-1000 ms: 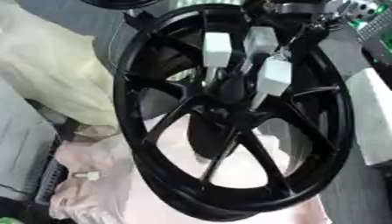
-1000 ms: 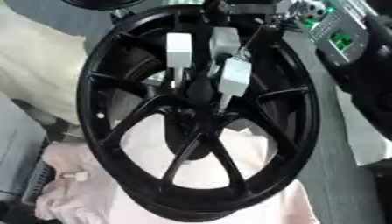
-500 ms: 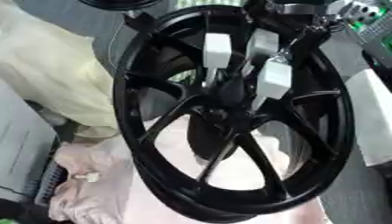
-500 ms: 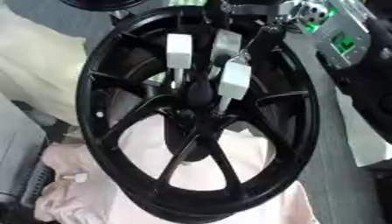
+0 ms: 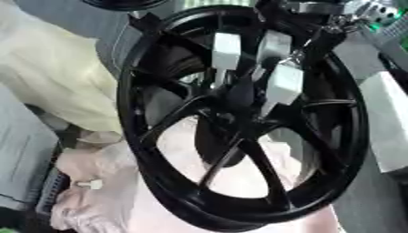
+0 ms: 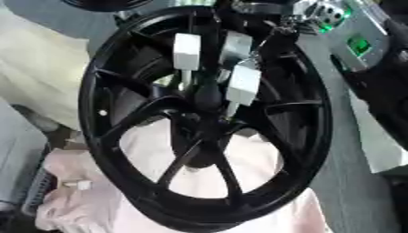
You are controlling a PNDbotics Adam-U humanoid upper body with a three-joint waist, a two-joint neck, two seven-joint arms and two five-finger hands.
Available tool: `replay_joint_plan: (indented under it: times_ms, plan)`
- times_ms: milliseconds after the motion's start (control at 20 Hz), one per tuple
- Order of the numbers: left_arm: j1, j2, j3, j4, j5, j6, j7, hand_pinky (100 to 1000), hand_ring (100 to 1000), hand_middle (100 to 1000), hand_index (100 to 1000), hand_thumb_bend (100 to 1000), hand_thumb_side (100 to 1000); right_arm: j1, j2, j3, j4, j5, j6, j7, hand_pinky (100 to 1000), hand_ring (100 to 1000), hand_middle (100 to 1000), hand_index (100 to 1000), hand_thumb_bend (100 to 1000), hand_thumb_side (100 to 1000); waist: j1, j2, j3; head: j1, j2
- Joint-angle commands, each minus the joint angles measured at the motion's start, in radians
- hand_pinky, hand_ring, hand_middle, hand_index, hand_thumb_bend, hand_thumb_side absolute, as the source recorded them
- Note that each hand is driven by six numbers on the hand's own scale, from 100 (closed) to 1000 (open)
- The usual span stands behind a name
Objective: Pull the pin out of the wheel hub.
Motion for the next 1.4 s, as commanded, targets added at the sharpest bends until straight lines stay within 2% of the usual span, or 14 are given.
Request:
replay_joint_plan:
  times_ms: [50,500,900,1400]
  plan:
    - [-0.008,0.039,0.004,-0.019,0.002,-0.001,-0.002,532,541,546,650,111,899,-0.018,-0.037,-0.027,-0.009,-0.027,-0.316,0.315,551,372,524,626,339,100,0.011,-0.019,-0.002,-0.004,-0.009]
    - [-0.01,0.038,0.005,-0.02,0.003,-0.002,-0.003,533,542,546,645,112,896,-0.017,-0.044,-0.066,-0.025,-0.093,-0.305,0.315,555,361,517,623,343,100,0.012,-0.022,0.0,-0.005,-0.008]
    - [-0.013,0.036,0.004,-0.021,0.009,-0.001,-0.004,534,543,547,642,115,894,-0.05,-0.073,-0.115,0.02,-0.184,-0.237,0.315,540,345,505,612,333,100,0.011,-0.032,0.005,-0.009,-0.007]
    - [-0.011,0.038,0.007,-0.022,0.01,-0.001,-0.003,534,545,546,640,116,891,-0.09,-0.148,-0.195,0.084,-0.302,-0.152,0.315,528,331,496,604,323,100,0.007,-0.039,0.007,-0.003,-0.007]
